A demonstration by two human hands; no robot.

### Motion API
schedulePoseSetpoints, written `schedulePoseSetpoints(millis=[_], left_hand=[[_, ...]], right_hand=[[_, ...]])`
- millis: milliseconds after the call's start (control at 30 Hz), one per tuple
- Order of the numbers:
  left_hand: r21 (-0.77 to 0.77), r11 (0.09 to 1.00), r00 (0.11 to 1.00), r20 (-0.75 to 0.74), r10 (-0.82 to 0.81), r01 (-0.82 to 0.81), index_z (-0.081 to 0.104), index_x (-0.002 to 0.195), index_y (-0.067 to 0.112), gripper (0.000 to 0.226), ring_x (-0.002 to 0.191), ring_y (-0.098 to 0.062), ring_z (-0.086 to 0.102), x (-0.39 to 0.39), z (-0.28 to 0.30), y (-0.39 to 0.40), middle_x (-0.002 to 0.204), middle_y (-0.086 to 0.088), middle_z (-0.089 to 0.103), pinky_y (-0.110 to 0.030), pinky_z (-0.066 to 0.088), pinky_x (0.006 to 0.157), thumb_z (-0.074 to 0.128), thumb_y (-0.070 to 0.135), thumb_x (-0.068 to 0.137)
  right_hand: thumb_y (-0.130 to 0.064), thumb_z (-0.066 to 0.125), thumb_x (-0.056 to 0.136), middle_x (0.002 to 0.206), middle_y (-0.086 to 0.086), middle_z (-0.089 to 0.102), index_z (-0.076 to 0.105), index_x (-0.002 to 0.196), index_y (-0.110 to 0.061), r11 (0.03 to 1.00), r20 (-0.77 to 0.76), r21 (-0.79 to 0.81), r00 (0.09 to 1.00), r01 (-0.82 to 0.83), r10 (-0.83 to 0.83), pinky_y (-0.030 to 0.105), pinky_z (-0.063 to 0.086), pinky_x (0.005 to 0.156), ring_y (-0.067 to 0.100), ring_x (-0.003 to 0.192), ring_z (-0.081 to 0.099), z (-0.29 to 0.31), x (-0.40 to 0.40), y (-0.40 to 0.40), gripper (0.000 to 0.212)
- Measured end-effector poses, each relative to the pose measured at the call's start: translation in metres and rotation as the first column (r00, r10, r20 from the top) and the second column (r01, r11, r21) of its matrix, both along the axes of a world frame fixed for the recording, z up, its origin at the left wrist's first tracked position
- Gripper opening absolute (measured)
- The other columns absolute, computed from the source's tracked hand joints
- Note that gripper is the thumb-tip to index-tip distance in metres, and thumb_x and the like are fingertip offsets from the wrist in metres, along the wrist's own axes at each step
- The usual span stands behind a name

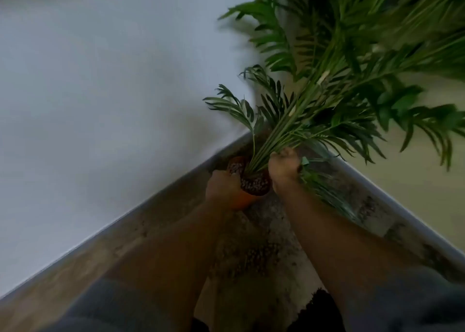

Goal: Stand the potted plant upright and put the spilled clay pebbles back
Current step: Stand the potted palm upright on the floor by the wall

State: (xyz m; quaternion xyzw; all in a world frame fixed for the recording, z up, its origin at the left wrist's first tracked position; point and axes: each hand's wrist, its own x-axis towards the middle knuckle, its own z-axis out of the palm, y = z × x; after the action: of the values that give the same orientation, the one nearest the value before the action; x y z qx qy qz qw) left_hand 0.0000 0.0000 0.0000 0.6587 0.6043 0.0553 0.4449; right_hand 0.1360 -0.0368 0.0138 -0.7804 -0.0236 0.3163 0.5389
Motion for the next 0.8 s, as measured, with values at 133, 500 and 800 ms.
schedulePoseSetpoints(millis=[133, 500, 800], left_hand=[[-0.095, 0.994, 0.997, 0.041, 0.064, -0.060, 0.053, 0.122, -0.007, 0.051, 0.074, -0.019, 0.058, 0.019, -0.058, 0.025, 0.102, -0.015, 0.064, -0.026, 0.040, 0.050, 0.048, 0.036, 0.095], [-0.028, 1.000, 1.000, -0.023, 0.007, -0.008, 0.035, 0.141, -0.008, 0.069, 0.113, -0.036, 0.059, 0.038, -0.172, 0.041, 0.134, -0.025, 0.053, -0.041, 0.051, 0.085, 0.050, 0.043, 0.097], [-0.019, 0.997, 0.996, 0.047, 0.070, -0.069, 0.061, 0.108, 0.004, 0.043, 0.085, -0.029, 0.063, 0.030, -0.193, 0.043, 0.102, -0.013, 0.065, -0.034, 0.052, 0.068, 0.059, 0.039, 0.085]], right_hand=[[-0.015, 0.054, 0.094, 0.136, 0.016, 0.056, 0.043, 0.139, -0.005, 0.999, 0.180, 0.025, 0.982, 0.048, -0.051, 0.023, 0.036, 0.083, 0.031, 0.121, 0.056, -0.041, 0.018, 0.028, 0.047], [-0.023, 0.056, 0.092, 0.154, 0.017, 0.032, 0.021, 0.151, -0.003, 0.986, 0.344, 0.034, 0.924, 0.163, -0.165, 0.039, 0.030, 0.116, 0.032, 0.140, 0.036, -0.099, 0.051, 0.077, 0.072], [-0.025, 0.062, 0.090, 0.136, 0.015, 0.055, 0.047, 0.135, -0.005, 0.996, 0.464, 0.014, 0.882, 0.084, -0.081, 0.034, 0.047, 0.096, 0.032, 0.122, 0.056, -0.115, 0.061, 0.074, 0.051]])
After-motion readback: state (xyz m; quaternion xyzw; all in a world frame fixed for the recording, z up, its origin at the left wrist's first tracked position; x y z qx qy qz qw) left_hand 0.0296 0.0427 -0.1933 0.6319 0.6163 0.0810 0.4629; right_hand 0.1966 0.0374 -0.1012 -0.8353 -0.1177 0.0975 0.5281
